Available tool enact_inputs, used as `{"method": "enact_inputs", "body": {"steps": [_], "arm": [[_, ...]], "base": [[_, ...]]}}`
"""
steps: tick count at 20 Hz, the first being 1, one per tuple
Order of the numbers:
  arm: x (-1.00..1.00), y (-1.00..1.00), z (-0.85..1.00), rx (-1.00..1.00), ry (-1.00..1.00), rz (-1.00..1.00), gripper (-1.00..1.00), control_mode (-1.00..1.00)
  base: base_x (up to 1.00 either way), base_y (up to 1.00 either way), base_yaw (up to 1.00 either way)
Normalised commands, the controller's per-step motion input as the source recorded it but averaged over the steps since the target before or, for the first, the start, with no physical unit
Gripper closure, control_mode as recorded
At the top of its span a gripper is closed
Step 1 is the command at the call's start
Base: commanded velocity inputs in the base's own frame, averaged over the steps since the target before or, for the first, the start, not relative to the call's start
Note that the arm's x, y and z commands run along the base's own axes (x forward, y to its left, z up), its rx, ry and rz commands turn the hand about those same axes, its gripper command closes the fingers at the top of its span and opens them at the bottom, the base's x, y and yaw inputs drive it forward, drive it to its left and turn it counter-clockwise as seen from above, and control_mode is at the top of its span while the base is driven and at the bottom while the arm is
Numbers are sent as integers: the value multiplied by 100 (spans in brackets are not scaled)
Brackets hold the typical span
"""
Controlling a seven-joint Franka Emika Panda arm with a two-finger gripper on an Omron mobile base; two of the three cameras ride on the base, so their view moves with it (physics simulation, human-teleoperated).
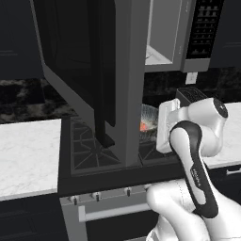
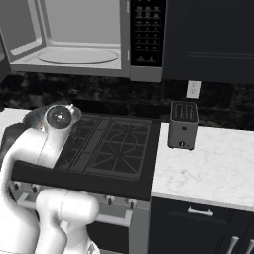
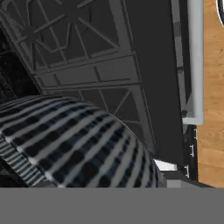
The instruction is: Open the microwave, place the bowl with waffle inside the microwave, then close the microwave door and turn it on.
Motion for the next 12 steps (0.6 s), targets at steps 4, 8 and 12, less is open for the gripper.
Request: {"method": "enact_inputs", "body": {"steps": [4,8,12], "arm": [[-99,-24,100,12,26,-10,100,-100],[-81,-1,100,5,-5,-1,100,-100],[-36,1,100,0,-31,-2,100,-100]], "base": [[0,0,0],[0,0,0],[0,0,0]]}}
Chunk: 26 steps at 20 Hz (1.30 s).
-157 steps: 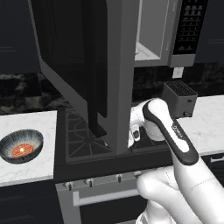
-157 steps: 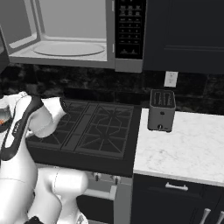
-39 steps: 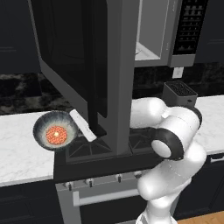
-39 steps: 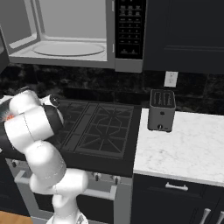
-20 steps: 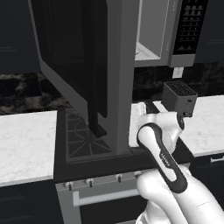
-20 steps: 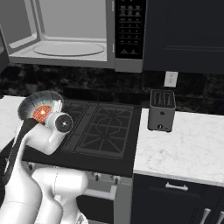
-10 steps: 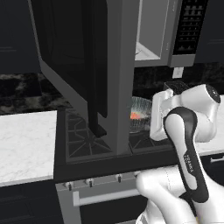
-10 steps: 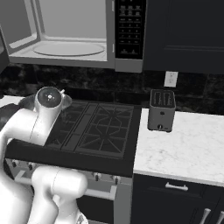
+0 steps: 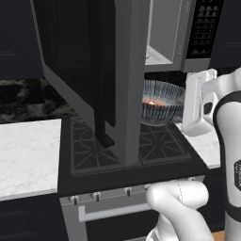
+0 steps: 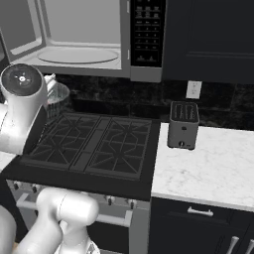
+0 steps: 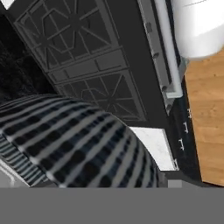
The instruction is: Open the microwave, place the bowl with waffle inside the microwave, then close the microwave door and turn it on.
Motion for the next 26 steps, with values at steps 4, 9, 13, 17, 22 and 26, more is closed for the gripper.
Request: {"method": "enact_inputs", "body": {"steps": [4,9,13,17,22,26], "arm": [[5,6,100,0,-44,-10,100,-100],[53,23,71,-1,-25,-11,100,-100],[87,11,15,-2,-4,-7,100,-100],[95,0,14,0,5,-2,100,-100],[83,0,0,-2,1,0,100,-100],[64,0,-21,0,0,0,100,-100]], "base": [[0,0,0],[0,0,0],[0,0,0],[0,0,0],[0,0,0],[0,0,0]]}}
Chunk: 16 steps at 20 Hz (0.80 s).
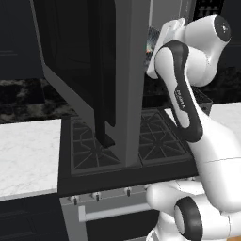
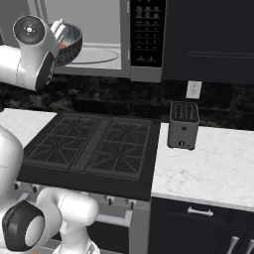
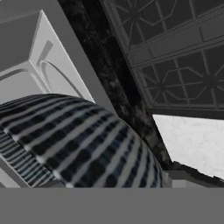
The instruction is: Open the microwave, place the bowl with waffle inside the microwave, then close the microwave door and turn it on.
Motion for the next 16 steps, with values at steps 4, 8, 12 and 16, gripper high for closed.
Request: {"method": "enact_inputs", "body": {"steps": [4,8,12,16], "arm": [[67,3,-11,0,0,0,100,-100],[78,13,-9,0,0,0,100,-100],[81,17,-22,0,1,0,100,-100],[75,16,-1,0,5,0,100,-100]], "base": [[0,0,0],[0,0,0],[0,0,0],[0,0,0]]}}
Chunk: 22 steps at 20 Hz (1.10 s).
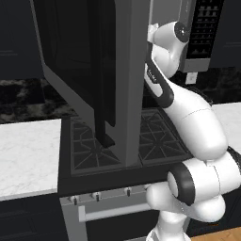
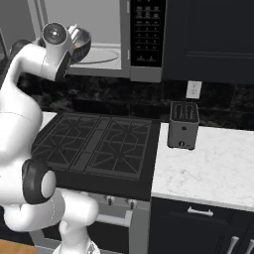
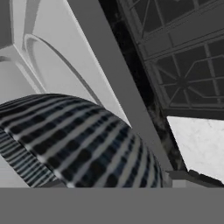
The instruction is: Open the microwave, place the bowl with waffle inside the microwave, then close the microwave door and turn it on.
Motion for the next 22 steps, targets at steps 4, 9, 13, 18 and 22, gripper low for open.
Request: {"method": "enact_inputs", "body": {"steps": [4,9,13,18,22], "arm": [[67,12,0,0,2,0,100,-100],[66,10,0,0,1,0,100,-100],[56,14,-2,0,0,0,100,-100],[22,3,-4,0,0,0,-100,-100],[-6,0,0,0,-1,0,-100,-100]], "base": [[0,0,0],[0,0,0],[0,0,0],[0,0,0],[0,0,0]]}}
